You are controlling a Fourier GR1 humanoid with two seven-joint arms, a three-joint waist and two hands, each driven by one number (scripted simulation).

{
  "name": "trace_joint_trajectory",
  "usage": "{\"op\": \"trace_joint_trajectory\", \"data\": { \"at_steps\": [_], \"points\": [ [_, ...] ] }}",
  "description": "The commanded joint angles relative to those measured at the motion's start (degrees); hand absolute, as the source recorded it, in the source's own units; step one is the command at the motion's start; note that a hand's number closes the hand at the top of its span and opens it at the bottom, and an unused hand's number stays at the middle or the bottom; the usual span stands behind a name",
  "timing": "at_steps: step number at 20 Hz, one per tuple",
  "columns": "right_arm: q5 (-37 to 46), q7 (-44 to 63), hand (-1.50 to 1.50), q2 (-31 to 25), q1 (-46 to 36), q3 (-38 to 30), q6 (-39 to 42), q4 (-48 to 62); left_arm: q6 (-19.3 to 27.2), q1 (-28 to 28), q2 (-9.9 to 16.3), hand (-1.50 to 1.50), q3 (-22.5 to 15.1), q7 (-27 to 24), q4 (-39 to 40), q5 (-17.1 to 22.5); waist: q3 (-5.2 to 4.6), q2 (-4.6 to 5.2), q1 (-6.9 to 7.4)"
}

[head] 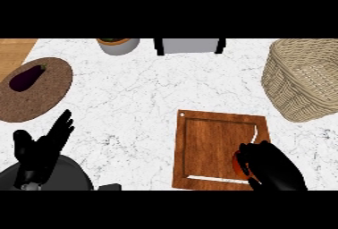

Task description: Pick the tomato from the cutting board and place it in the basket

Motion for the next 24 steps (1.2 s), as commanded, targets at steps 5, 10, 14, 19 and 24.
{"op": "trace_joint_trajectory", "data": {
  "at_steps": [5,10,14,19,24],
  "points": [
    [-4.12,0.05,1.50,-5.78,11.20,-5.90,-5.85,-8.67,0.26,4.99,-2.67,0.00,-1.38,0.02,7.22,-0.59,-1.48,1.76,-1.31],
    [-23.74,0.13,1.50,7.05,15.86,-9.97,-11.53,-18.99,-0.11,6.07,-1.32,0.00,0.31,1.91,3.40,1.29,-1.23,1.91,-2.61],
    [-31.75,1.60,1.50,6.06,14.85,-18.89,-12.19,-28.97,-0.25,6.61,-1.47,0.00,0.10,1.62,3.83,0.89,-1.46,1.83,-1.73],
    [-42.41,7.51,1.50,3.84,15.59,-32.01,-11.43,-35.92,-0.12,7.30,-2.11,0.00,-0.47,1.09,4.41,0.23,-1.48,1.89,-1.73],
    [-51.28,16.99,1.50,-0.41,8.67,-45.64,-9.28,-35.18,-0.36,5.78,-2.72,0.00,-2.33,0.94,3.62,-1.30,-1.58,2.10,-0.10]
  ]
}}
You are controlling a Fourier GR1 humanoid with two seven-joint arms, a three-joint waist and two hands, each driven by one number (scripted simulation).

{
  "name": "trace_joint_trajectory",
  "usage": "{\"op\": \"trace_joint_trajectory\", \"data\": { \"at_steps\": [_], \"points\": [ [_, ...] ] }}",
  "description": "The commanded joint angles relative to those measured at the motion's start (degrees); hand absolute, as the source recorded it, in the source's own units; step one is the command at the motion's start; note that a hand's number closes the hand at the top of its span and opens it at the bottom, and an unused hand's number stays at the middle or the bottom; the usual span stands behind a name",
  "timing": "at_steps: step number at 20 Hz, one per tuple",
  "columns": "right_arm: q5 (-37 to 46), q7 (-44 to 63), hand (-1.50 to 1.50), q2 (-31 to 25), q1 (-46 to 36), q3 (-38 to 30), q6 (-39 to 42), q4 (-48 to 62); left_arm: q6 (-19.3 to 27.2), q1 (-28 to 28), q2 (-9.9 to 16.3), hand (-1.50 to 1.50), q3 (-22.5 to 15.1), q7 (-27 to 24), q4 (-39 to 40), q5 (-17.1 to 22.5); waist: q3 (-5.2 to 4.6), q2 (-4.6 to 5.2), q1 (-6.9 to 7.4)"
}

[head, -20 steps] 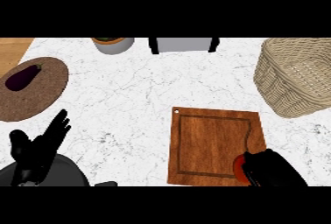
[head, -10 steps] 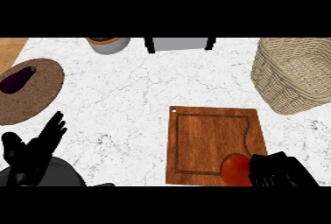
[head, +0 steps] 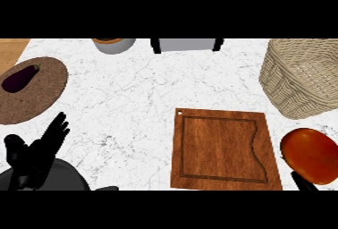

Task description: Pick the tomato from the cutting board and place it in the basket

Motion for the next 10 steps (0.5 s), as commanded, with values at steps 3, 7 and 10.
{"op": "trace_joint_trajectory", "data": {
  "at_steps": [3,7,10],
  "points": [
    [-12.87,6.74,1.50,-5.21,-7.23,-16.85,2.56,4.38,-1.59,4.01,-2.18,0.00,-3.17,2.16,4.84,0.50,-1.37,0.90,1.58],
    [-20.53,11.19,1.50,-10.99,-12.80,-24.06,6.31,10.06,-1.46,2.44,-2.63,0.00,-2.36,1.37,7.53,0.41,-1.47,0.94,1.46],
    [-23.66,8.64,1.50,-14.26,-17.33,-26.91,9.75,21.25,-1.35,0.64,-2.25,0.00,-3.19,2.72,6.42,-0.79,-1.30,1.30,2.92]
  ]
}}
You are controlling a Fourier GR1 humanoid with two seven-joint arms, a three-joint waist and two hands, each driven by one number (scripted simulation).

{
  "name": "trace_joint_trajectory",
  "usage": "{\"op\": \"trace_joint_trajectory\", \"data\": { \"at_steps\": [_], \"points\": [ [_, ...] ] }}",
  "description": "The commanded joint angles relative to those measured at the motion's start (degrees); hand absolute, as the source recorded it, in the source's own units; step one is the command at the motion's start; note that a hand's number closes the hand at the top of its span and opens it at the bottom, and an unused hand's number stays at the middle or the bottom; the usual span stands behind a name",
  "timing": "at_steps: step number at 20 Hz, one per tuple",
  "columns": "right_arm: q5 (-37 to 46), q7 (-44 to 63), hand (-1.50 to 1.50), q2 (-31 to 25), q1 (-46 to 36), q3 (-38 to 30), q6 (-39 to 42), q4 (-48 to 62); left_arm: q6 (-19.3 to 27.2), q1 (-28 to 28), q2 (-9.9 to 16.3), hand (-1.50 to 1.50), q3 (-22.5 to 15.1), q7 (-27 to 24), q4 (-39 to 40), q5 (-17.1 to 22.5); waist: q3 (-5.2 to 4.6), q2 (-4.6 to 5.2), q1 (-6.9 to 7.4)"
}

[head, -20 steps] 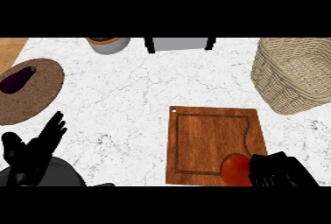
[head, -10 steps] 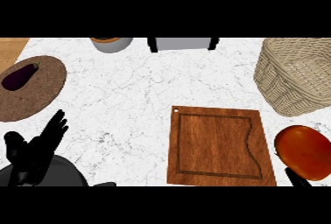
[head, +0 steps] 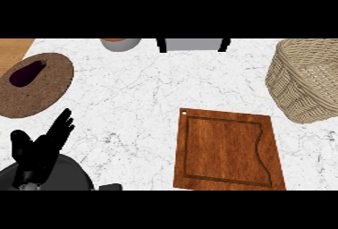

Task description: Pick the tomato from the cutting board and place it in the basket

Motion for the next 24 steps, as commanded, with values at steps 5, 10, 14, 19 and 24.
{"op": "trace_joint_trajectory", "data": {
  "at_steps": [5,10,14,19,24],
  "points": [
    [-4.62,-1.62,1.50,-9.68,-9.62,-4.72,8.01,18.14,0.84,0.70,-3.57,0.00,-4.48,2.89,7.11,-2.40,-1.16,1.15,1.49],
    [-3.62,-6.79,1.50,-10.75,-13.19,-3.31,10.75,27.77,-0.18,2.37,-3.92,0.00,-3.96,1.19,7.85,-1.73,-1.16,1.31,2.56],
    [-3.31,-12.25,1.50,-8.42,-14.11,-1.49,12.69,33.77,-0.67,2.36,-4.03,0.00,-3.95,0.21,9.21,-2.24,-1.11,1.29,2.08],
    [-4.85,-13.98,1.50,-3.72,-17.80,-0.08,12.20,44.94,-1.88,2.30,-2.02,0.00,-2.46,2.46,6.65,-1.03,-1.04,1.25,2.95],
    [-1.97,-20.74,1.50,-1.71,-20.35,1.62,13.13,52.97,-2.01,3.58,-3.42,0.00,-3.23,-0.22,7.93,-1.65,-1.06,1.27,2.92]
  ]
}}
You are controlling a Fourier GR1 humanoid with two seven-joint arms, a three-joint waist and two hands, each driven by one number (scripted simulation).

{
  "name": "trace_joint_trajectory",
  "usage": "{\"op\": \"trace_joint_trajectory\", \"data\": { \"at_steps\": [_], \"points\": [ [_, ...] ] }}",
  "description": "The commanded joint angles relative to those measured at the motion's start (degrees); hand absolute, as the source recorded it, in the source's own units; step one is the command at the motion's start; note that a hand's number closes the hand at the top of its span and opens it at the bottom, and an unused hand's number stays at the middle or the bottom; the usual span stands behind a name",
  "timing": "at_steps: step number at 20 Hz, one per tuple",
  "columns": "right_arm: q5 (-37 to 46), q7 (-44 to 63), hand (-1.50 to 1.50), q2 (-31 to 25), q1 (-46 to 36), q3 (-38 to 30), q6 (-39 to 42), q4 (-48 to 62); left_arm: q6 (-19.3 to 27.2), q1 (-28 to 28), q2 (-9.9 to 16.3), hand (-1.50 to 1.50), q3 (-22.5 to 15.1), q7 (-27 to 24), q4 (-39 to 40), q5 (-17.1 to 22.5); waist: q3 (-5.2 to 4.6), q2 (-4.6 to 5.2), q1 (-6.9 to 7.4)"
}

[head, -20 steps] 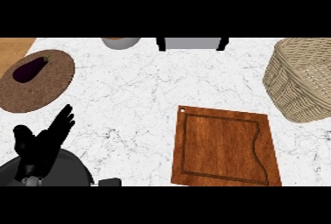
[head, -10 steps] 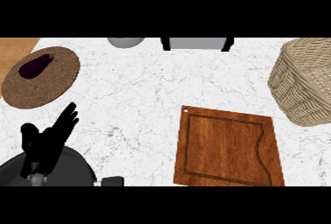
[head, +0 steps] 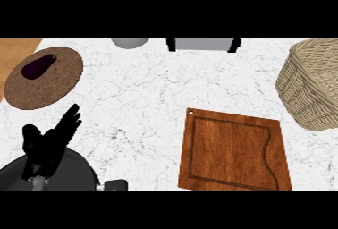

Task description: Pick the tomato from the cutting board and place it in the basket

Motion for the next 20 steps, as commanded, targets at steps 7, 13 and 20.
{"op": "trace_joint_trajectory", "data": {
  "at_steps": [7,13,20],
  "points": [
    [11.31,-7.88,1.50,-1.83,-2.77,3.40,-3.50,14.32,-1.08,4.05,-1.61,0.00,-0.99,1.58,6.39,0.69,-1.28,1.31,-0.22],
    [17.13,-18.41,-1.50,-2.49,-4.75,6.51,-2.92,22.33,0.20,3.60,-2.92,0.00,-1.42,1.16,7.01,-0.58,-1.17,1.21,-0.10],
    [17.28,-27.60,-1.50,-4.25,-8.24,3.75,-2.08,31.37,-0.33,2.67,-3.20,0.00,-0.95,1.72,7.91,0.00,-1.13,1.05,-0.82]
  ]
}}
